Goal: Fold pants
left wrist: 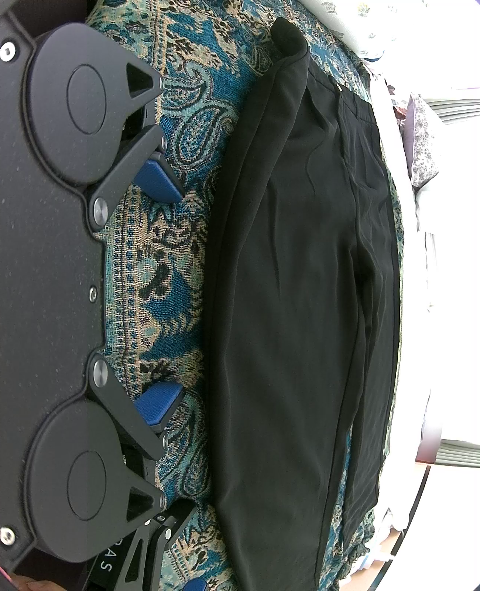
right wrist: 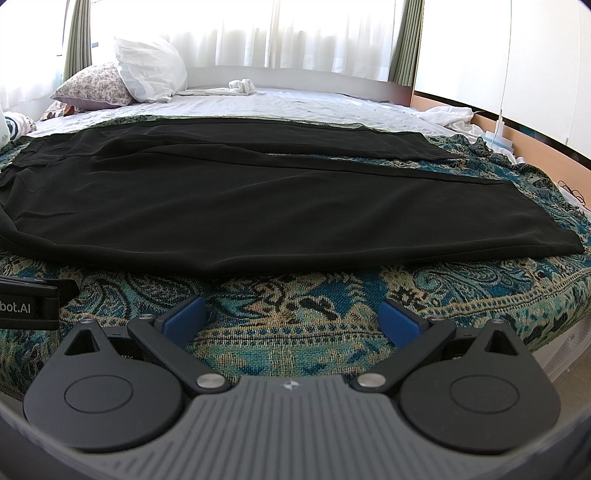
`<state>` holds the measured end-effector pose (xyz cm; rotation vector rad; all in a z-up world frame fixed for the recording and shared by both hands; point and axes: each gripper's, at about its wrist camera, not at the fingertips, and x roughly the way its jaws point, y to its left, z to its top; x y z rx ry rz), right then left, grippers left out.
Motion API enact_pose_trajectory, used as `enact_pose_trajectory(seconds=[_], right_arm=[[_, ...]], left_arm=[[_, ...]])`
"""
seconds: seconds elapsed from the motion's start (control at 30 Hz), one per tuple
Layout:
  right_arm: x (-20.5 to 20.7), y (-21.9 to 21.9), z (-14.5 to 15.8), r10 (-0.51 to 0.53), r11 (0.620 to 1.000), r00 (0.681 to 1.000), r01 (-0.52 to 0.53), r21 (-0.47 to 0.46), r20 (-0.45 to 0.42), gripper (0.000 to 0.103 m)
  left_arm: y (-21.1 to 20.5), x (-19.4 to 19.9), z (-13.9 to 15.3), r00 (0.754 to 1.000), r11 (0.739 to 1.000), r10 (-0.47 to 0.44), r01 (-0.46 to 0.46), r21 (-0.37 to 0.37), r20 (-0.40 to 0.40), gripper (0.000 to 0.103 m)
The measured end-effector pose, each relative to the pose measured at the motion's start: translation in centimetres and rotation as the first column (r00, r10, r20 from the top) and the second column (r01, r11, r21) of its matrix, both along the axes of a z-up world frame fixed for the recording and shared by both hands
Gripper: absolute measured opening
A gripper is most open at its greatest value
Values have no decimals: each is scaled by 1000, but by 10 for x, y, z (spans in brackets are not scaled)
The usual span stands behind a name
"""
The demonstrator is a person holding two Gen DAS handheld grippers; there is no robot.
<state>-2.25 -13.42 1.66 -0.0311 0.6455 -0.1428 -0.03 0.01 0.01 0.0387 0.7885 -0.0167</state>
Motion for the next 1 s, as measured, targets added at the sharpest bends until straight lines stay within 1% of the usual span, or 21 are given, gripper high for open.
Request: enact_pose_trajectory(seconds=[0.37, 0.5, 0.57, 0.67, 0.73, 0.77, 0.8, 0.83, 0.9, 0.97, 1.0], right_arm=[[0, 1, -2, 5, 1000, 1000, -5, -1, 5, 103], [2, -10, -8, 68, 997, 997, -70, 26, 40, 103], [-3, -22, -8, 89, 995, 995, -91, 44, 36, 103], [-1, -25, -7, 97, 995, 995, -98, 37, 27, 103], [5, -21, -7, 85, 996, 996, -86, 37, 15, 103], [6, -19, -5, 79, 996, 997, -80, 44, 14, 103], [6, -20, -2, 75, 995, 997, -76, 58, 17, 103], [5, -22, 0, 73, 994, 997, -75, 82, 27, 103], [2, -27, 3, 69, 988, 996, -76, 132, 58, 103], [-1, -32, 5, 52, 983, 995, -65, 170, 80, 103], [-1, -34, 6, 45, 982, 995, -60, 181, 87, 103]], left_arm=[[0, -1, 0, 1000, 1000, 1, -1, -2, 4, 103], [5, -1, 2, 1000, 1000, -11, 11, -10, -4, 103], [11, 1, 4, 1000, 1000, -12, 12, -21, -3, 103], [17, 1, 4, 999, 999, -23, 24, -37, 28, 103], [18, 1, 4, 999, 999, -35, 36, -39, 22, 103], [21, 5, 8, 999, 998, -41, 41, -40, 6, 103], [23, 6, 11, 999, 998, -40, 40, -43, 5, 98], [28, 8, 17, 999, 998, -37, 39, -52, 24, 91], [39, 11, 28, 997, 998, -22, 27, -61, 77, 82], [51, 18, 40, 992, 998, -3, 11, -61, 123, 77], [56, 22, 45, 990, 998, 4, 4, -55, 142, 72]])
